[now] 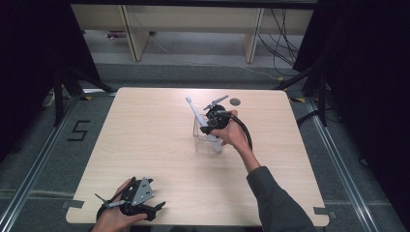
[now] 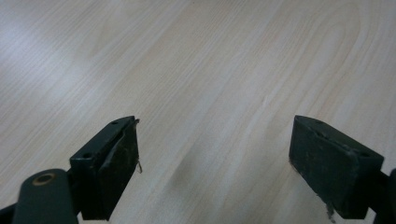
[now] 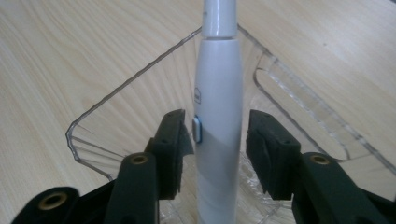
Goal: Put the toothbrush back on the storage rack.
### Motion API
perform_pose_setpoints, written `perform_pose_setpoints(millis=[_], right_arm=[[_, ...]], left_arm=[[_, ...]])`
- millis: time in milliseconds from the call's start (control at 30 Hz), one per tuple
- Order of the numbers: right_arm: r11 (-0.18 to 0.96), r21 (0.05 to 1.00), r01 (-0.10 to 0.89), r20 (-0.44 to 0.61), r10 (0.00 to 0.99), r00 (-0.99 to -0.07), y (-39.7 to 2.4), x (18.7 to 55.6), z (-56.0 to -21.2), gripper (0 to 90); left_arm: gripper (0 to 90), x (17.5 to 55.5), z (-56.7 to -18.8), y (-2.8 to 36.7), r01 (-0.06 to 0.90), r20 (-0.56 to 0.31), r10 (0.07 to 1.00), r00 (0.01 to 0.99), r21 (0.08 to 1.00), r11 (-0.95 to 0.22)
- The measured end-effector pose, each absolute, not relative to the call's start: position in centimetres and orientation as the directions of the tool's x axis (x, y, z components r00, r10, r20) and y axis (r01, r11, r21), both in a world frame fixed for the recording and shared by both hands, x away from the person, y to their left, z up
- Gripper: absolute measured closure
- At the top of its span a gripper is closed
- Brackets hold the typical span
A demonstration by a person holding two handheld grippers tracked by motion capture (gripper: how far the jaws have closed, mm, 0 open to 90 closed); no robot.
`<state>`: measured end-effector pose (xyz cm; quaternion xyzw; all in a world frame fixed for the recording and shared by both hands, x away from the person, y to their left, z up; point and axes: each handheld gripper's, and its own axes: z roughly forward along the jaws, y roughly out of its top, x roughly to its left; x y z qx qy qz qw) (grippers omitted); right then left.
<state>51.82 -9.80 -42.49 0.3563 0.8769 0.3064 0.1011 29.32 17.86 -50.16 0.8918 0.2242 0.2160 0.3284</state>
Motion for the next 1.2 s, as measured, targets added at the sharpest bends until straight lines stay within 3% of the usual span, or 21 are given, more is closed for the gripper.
perform_pose_setpoints(millis=[367,467,1200], right_arm=[[0.512,0.662,0.547,0.040,0.705,-0.708,-11.2,51.1,-40.8,45.9],[0.522,0.691,0.500,0.016,0.681,-0.732,-11.4,51.1,-40.7,45.0],[0.492,0.727,0.479,0.019,0.683,-0.730,-12.7,49.9,-39.8,36.4]], left_arm=[[15.4,29.3,-50.1,17.8,0.261,0.236,0.541,0.807,0.680,-0.686],[15.4,29.3,-50.1,17.8,0.263,0.245,0.547,0.801,0.676,-0.689],[15.4,29.3,-50.2,17.8,0.263,0.233,0.543,0.807,0.680,-0.684]])
